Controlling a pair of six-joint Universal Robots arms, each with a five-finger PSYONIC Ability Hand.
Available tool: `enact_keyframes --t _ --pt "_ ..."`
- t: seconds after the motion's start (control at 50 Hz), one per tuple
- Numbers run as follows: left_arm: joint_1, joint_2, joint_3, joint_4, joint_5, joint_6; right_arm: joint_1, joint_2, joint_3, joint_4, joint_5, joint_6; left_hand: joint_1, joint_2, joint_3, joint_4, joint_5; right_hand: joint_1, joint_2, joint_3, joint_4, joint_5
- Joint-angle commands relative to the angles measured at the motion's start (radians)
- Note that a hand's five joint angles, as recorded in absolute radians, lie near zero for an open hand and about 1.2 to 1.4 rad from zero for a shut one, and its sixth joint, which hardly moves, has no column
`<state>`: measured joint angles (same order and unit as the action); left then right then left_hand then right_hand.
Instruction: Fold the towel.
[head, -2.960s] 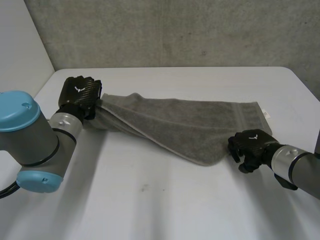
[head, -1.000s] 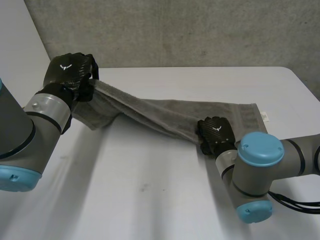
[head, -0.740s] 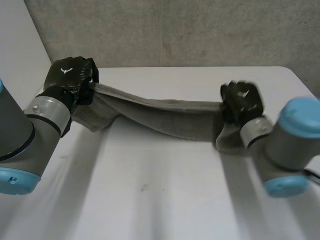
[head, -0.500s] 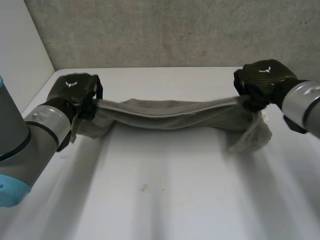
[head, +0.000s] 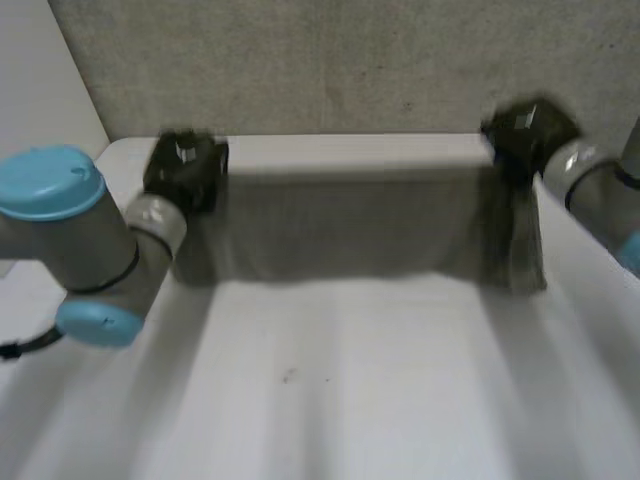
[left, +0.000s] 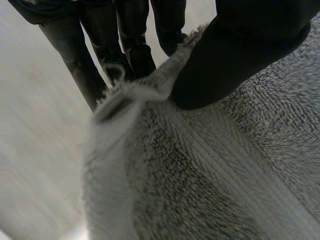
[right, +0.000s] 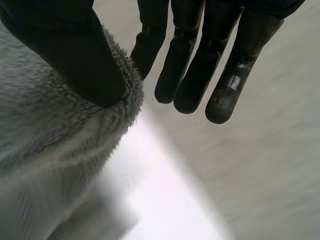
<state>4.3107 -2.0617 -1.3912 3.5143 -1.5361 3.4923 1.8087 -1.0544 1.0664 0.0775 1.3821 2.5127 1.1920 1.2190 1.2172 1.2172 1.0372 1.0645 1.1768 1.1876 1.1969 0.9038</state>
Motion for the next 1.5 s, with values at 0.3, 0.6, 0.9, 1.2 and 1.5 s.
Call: enact_keyframes --t 0.3,0.6,0.9,1.2,1.5 --pt "0.06 0.138 -0.199 0.145 -0.002 -0.006 0.004 -0.082 0.116 -0.069 -0.129 0.097 0.204 0.177 0.179 0.179 0.185 0.332 0.219 0.209 0.199 0.318" --pt "0.057 0.158 -0.425 0.031 0.001 0.024 -0.017 0.088 0.268 0.107 -0.129 0.004 0.204 0.177 0.179 0.179 0.185 0.332 0.219 0.209 0.199 0.318" --pt "0.053 0.173 -0.433 0.029 -0.001 0.019 -0.121 -0.048 0.515 -0.136 -0.127 0.285 0.204 0.177 0.179 0.179 0.185 -0.785 -0.898 -0.908 -0.918 -0.799" --pt "0.11 0.186 -0.434 0.029 -0.001 0.022 -0.295 -0.085 0.552 -0.065 -0.295 0.175 0.204 0.177 0.179 0.179 0.185 -0.668 -0.781 -0.791 -0.801 -0.682" --pt "0.106 0.187 -0.433 0.031 0.001 0.019 -0.315 0.068 0.486 -0.031 -0.345 0.001 0.204 0.177 0.179 0.179 0.185 -0.616 -0.728 -0.739 -0.748 -0.629"
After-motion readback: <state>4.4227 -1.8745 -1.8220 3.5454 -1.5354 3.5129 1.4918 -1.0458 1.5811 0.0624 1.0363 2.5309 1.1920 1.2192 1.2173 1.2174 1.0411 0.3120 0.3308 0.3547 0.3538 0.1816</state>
